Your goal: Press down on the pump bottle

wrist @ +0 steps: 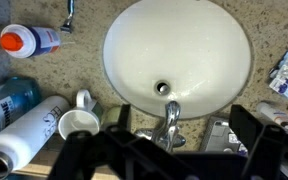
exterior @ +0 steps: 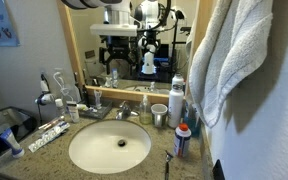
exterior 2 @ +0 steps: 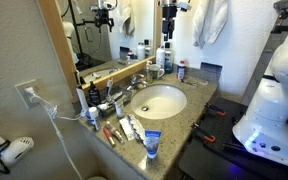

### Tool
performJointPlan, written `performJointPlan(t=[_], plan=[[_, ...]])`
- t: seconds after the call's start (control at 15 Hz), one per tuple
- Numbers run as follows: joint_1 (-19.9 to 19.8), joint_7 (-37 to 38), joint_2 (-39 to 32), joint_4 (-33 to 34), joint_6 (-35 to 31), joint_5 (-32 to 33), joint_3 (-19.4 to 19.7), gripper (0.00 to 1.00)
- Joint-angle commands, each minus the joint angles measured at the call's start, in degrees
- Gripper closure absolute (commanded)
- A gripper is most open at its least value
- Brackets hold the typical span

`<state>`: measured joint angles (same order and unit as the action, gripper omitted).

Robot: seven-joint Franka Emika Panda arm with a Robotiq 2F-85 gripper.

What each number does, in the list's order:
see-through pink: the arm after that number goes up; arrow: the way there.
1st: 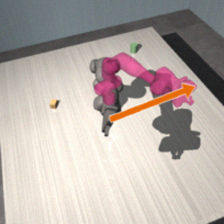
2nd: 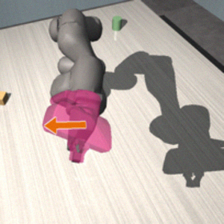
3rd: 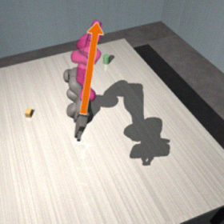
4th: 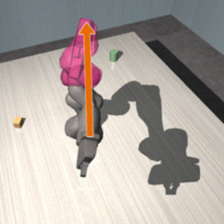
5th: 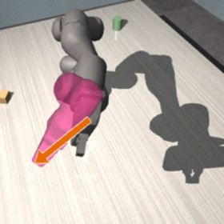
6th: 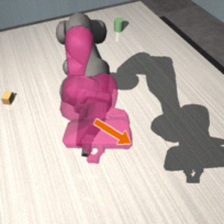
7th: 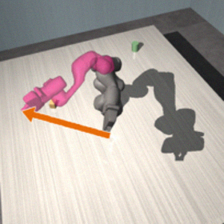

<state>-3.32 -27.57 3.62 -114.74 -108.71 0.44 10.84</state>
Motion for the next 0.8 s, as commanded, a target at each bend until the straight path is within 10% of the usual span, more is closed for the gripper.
performJointPlan(t=[0.0,0.27,0.73], plan=[[-2.32,-4.73,-7.94,7.71,-2.10,-0.64,-0.39,0.00],[-4.50,-7.48,-14.51,13.25,-4.49,-2.10,-1.49,0.00],[-6.94,-7.60,-21.48,18.99,-6.78,-3.10,-4.57,0.66]])
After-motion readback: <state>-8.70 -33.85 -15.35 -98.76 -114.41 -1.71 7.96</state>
